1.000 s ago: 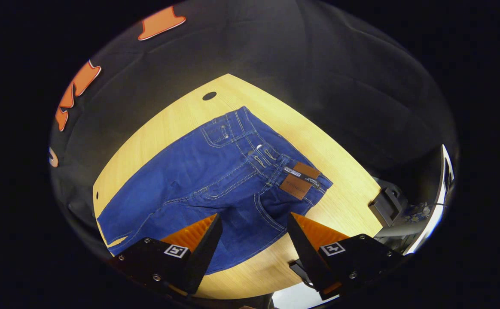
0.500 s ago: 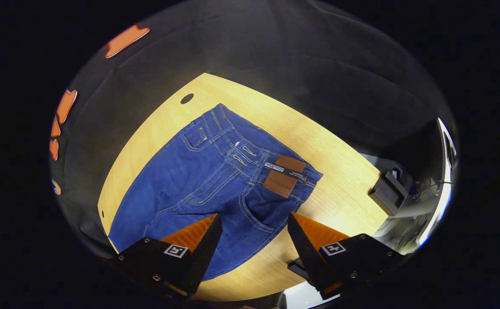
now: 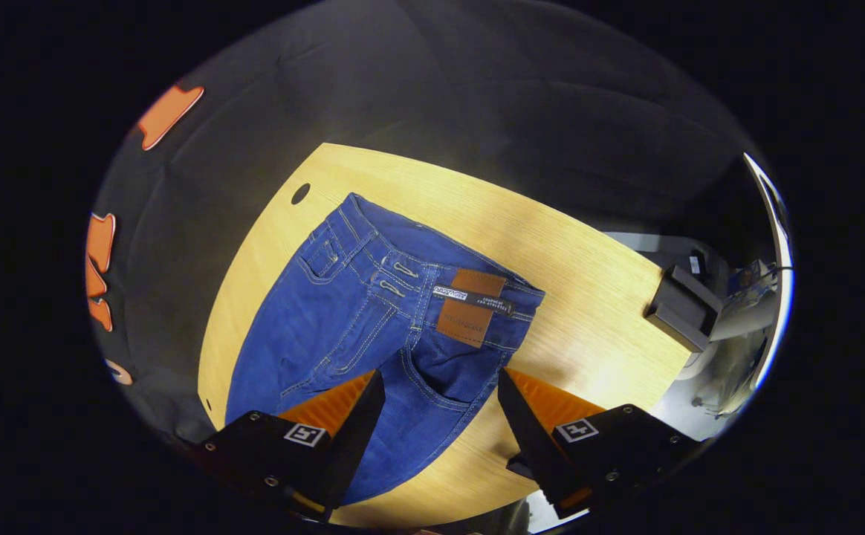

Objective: Grasp the waist and the cuffs of the jeans and fold them to make the two legs overlap; first hold the waist and fold one-third of the jeans toward the cuffs, then hold the cuffs and fold the remaining one-third in the same direction to finish folding.

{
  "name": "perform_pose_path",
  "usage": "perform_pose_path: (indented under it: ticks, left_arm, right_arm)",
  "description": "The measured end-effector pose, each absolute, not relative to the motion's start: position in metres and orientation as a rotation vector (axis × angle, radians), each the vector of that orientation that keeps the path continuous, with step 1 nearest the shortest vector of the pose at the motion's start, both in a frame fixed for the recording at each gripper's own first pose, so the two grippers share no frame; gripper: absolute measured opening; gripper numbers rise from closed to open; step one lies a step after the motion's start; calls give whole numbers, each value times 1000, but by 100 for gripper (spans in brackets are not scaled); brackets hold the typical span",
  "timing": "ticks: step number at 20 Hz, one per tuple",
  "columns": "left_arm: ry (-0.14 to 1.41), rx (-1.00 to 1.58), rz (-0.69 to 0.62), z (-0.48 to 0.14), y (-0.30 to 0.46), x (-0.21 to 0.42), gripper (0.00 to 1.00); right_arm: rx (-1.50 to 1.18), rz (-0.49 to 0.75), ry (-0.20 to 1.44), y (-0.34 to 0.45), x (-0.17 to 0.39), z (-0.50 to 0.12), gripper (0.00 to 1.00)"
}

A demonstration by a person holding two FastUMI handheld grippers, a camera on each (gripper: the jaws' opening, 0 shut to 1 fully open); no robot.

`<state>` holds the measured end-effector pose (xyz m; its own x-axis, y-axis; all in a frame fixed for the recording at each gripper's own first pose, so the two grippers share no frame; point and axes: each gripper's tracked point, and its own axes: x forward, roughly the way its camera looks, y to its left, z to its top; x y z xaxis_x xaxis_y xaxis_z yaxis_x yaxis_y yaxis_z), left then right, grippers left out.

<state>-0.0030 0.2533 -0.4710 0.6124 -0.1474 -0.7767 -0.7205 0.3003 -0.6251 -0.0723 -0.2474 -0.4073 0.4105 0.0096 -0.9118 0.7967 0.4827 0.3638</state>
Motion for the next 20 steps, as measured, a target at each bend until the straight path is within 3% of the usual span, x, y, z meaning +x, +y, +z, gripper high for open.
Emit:
perform_pose_path:
  ticks: [1,8,14,16,17,18,20]
  left_arm:
    - [848,-1248,466,-466,260,-1,4]
    - [860,-1089,444,-440,254,3,4]
    - [822,-1050,397,-400,248,13,4]
    - [818,-1024,393,-389,247,17,4]
    - [809,-1012,387,-382,246,20,4]
    - [804,-1002,373,-376,243,22,4]
    - [802,-969,348,-367,241,26,4]
  right_arm:
    - [956,-604,1037,-250,-74,-408,96]
    - [1043,-657,1015,-268,-95,-424,97]
    - [1120,-675,1005,-278,-66,-448,94]
    - [1006,-665,1088,-277,-73,-455,87]
    - [953,-670,1123,-278,-75,-458,77]
    - [914,-703,1155,-280,-78,-460,73]
    - [961,-708,1162,-273,-73,-462,43]
